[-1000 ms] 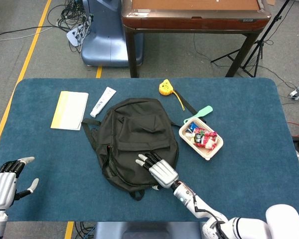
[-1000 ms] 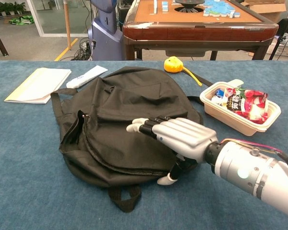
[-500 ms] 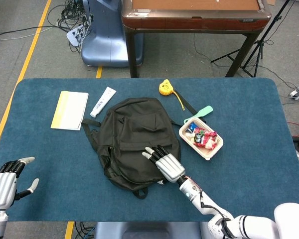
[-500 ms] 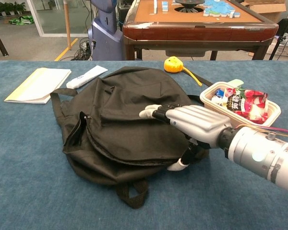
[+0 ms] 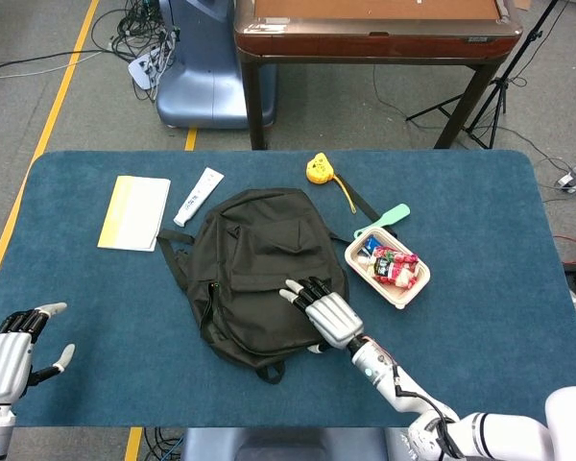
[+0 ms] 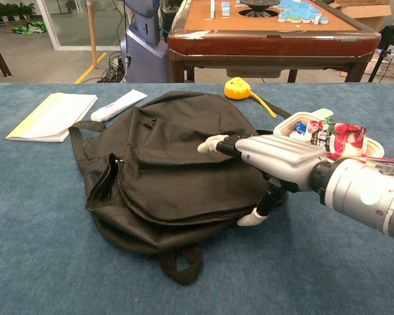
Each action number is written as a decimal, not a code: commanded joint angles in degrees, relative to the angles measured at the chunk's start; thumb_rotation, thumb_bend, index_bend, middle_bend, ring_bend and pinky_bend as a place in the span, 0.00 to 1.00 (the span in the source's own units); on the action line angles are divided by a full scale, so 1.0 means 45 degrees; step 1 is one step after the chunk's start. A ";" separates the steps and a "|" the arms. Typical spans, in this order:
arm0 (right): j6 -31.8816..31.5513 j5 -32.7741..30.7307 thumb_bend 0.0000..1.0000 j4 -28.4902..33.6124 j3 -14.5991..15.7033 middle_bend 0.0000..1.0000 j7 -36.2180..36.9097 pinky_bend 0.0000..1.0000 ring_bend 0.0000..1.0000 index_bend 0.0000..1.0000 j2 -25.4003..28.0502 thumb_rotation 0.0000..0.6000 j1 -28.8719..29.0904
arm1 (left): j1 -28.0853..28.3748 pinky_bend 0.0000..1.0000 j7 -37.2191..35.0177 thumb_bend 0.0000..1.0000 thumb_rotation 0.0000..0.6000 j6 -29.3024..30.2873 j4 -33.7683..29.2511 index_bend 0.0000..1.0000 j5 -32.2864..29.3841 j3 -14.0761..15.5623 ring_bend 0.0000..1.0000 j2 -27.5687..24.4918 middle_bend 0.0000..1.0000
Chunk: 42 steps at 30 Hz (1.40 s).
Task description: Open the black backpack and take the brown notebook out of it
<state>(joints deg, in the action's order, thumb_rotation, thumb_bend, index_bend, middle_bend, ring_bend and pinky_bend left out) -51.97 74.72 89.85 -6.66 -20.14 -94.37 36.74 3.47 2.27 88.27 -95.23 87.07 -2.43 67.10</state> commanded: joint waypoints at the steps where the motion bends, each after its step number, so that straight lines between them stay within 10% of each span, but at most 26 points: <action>1: 0.0156 -0.0237 0.11 0.0309 -0.0031 0.03 -0.0045 0.00 0.00 0.00 0.0192 1.00 0.0115 | -0.0009 0.20 -0.0011 0.27 1.00 -0.0006 0.0014 0.25 -0.0014 0.0005 0.26 0.0002 0.28; 11: 0.0289 -0.0783 0.14 0.0527 -0.0226 0.07 -0.0123 0.00 0.00 0.00 0.0167 1.00 0.0497 | -0.0006 0.20 -0.0053 0.27 1.00 -0.0020 0.0080 0.25 -0.0019 -0.0001 0.26 0.0025 0.28; 21: 0.1254 -0.1700 0.53 -0.0586 -0.0419 0.20 -0.1559 0.00 0.01 0.22 -0.0299 1.00 0.1671 | 0.0049 0.20 -0.0125 0.27 1.00 -0.0074 0.0206 0.25 -0.0023 -0.0052 0.26 -0.0049 0.28; 31: 0.1343 -0.3025 0.99 -0.0816 -0.1269 0.55 -0.1407 0.07 0.28 0.64 -0.0744 1.00 0.2489 | 0.1058 0.20 -0.1458 0.27 1.00 -0.0597 0.0588 0.27 0.0721 -0.0534 0.26 -0.0505 0.28; 42: 0.0113 -0.4039 1.00 -0.1438 -0.2630 0.56 -0.0487 0.07 0.29 0.65 -0.1432 1.00 0.2815 | 0.3003 0.40 -0.4762 0.27 1.00 -0.1106 0.1621 0.42 0.2942 -0.0655 0.43 -0.0224 0.43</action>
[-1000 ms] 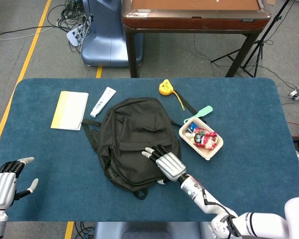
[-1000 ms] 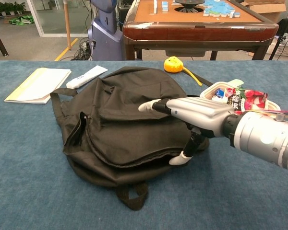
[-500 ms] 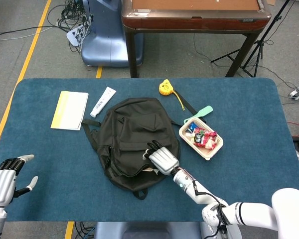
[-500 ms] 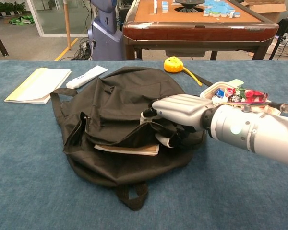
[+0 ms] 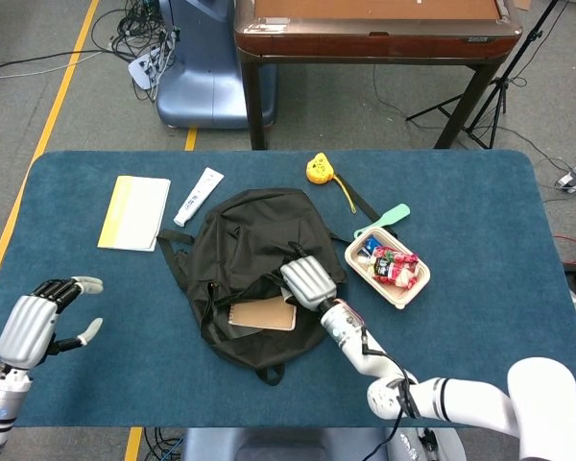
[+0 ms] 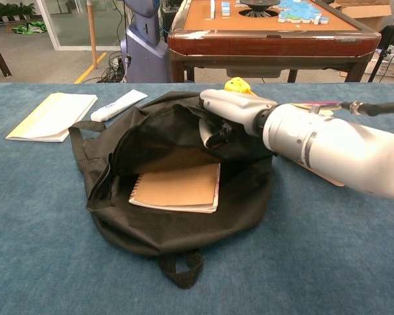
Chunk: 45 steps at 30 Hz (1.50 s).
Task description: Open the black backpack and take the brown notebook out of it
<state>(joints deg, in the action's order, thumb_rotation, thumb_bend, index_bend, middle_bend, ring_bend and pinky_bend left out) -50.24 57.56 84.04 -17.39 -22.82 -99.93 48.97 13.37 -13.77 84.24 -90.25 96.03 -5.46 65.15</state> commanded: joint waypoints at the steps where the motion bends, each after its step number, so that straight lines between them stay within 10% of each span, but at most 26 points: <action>1: -0.0407 -0.0332 1.00 -0.0202 -0.0360 0.56 0.0144 0.07 0.29 0.65 -0.0276 1.00 0.0124 | 0.1006 0.42 -0.1451 0.27 1.00 -0.0233 0.0649 0.43 0.1222 0.0054 0.45 0.0285 0.46; 12: -0.1490 -0.1238 1.00 -0.0974 -0.1573 0.54 0.0502 0.08 0.29 0.65 -0.1045 1.00 0.0631 | 0.3710 0.50 -0.3211 0.27 1.00 -0.0968 0.2424 0.49 0.3540 0.0385 0.50 0.2009 0.54; 23: -0.1668 -0.1953 1.00 -0.1226 -0.2187 0.52 0.0650 0.08 0.29 0.65 -0.1214 1.00 0.1120 | 0.5689 0.47 -0.3735 0.27 1.00 -0.1078 0.7549 0.47 0.4206 0.0793 0.49 0.4950 0.54; 31: -0.1531 -0.2845 1.00 -0.1362 -0.2430 0.52 0.0614 0.07 0.29 0.65 -0.1259 1.00 0.1383 | 0.6386 0.31 -0.3751 0.27 1.00 -0.0502 1.1433 0.30 0.4767 0.1824 0.29 0.6774 0.32; 45: -0.1479 -0.3484 1.00 -0.1313 -0.2292 0.51 0.0689 0.07 0.29 0.65 -0.1198 1.00 0.1528 | 0.7227 0.28 -0.3515 0.27 1.00 0.0098 1.6052 0.22 0.4906 0.3153 0.24 0.9273 0.24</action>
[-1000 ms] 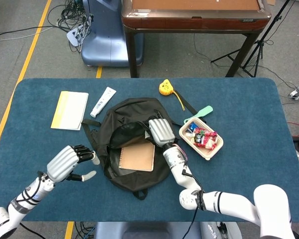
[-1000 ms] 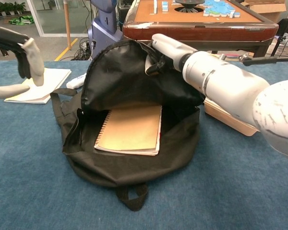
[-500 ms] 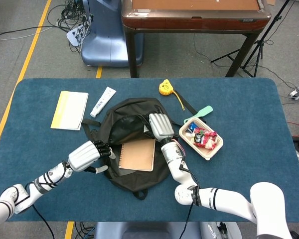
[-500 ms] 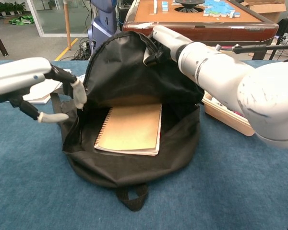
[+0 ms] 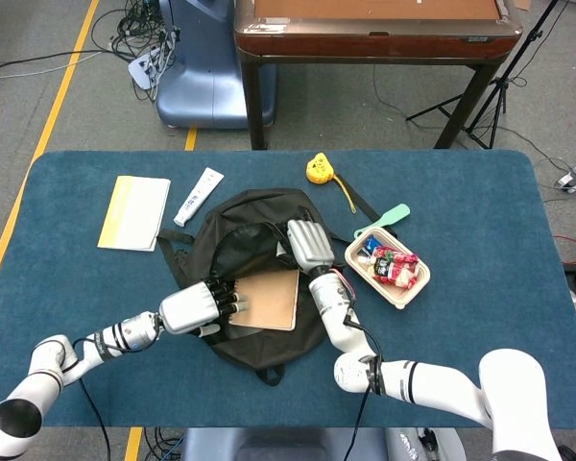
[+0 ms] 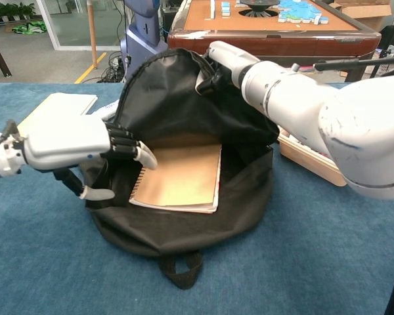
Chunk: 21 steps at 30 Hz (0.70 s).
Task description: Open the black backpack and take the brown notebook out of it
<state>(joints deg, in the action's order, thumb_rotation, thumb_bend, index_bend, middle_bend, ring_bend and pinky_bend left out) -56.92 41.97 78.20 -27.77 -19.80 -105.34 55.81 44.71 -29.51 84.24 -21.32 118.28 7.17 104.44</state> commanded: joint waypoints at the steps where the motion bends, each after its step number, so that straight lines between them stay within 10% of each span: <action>1: 0.0007 -0.0036 1.00 -0.0029 0.0032 0.51 0.0039 0.07 0.29 0.65 0.0007 1.00 0.0015 | 0.0324 0.28 -0.0032 0.27 1.00 0.0078 0.0993 0.22 -0.0087 0.0420 0.24 0.0688 0.24; 21: 0.0046 -0.0250 1.00 -0.0169 0.0260 0.51 0.0318 0.07 0.29 0.65 0.0115 1.00 -0.0012 | 0.0529 0.27 -0.0462 0.27 1.00 -0.0766 0.2762 0.19 -0.1004 0.1358 0.24 0.1449 0.23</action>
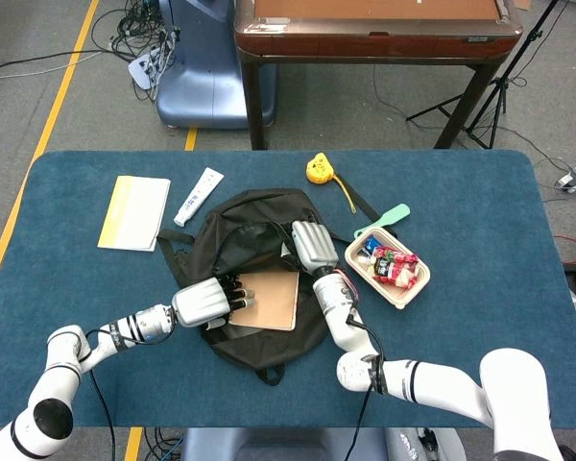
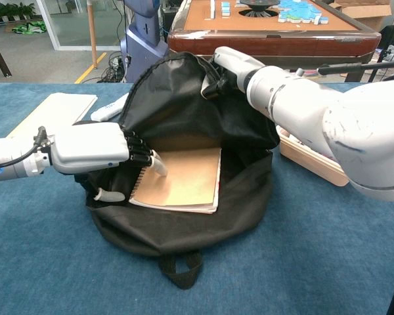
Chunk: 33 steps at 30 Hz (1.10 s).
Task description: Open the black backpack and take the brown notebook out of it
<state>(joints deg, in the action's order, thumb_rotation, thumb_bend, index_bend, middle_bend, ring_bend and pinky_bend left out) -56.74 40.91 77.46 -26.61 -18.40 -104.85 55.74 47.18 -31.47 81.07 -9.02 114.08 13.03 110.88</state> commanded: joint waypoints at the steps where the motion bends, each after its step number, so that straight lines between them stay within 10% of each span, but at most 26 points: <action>1: 0.0010 -0.0035 1.00 -0.0013 0.0003 0.51 0.0010 0.07 0.29 0.65 0.0010 1.00 0.0012 | -0.0019 0.27 -0.0047 0.27 1.00 -0.0108 0.0038 0.19 -0.0125 0.0087 0.24 0.0040 0.23; 33: 0.0035 -0.0370 1.00 0.0012 0.0107 0.51 0.0113 0.08 0.29 0.65 0.0111 1.00 0.0089 | 0.0119 0.22 -0.0909 0.23 1.00 -0.1549 0.0136 0.10 -0.1630 0.0058 0.14 0.1085 0.11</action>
<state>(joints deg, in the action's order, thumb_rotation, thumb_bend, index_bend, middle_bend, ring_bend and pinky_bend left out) -56.59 39.24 77.52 -26.13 -17.89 -104.34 56.13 47.66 -35.12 74.44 -8.31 107.18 13.62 115.46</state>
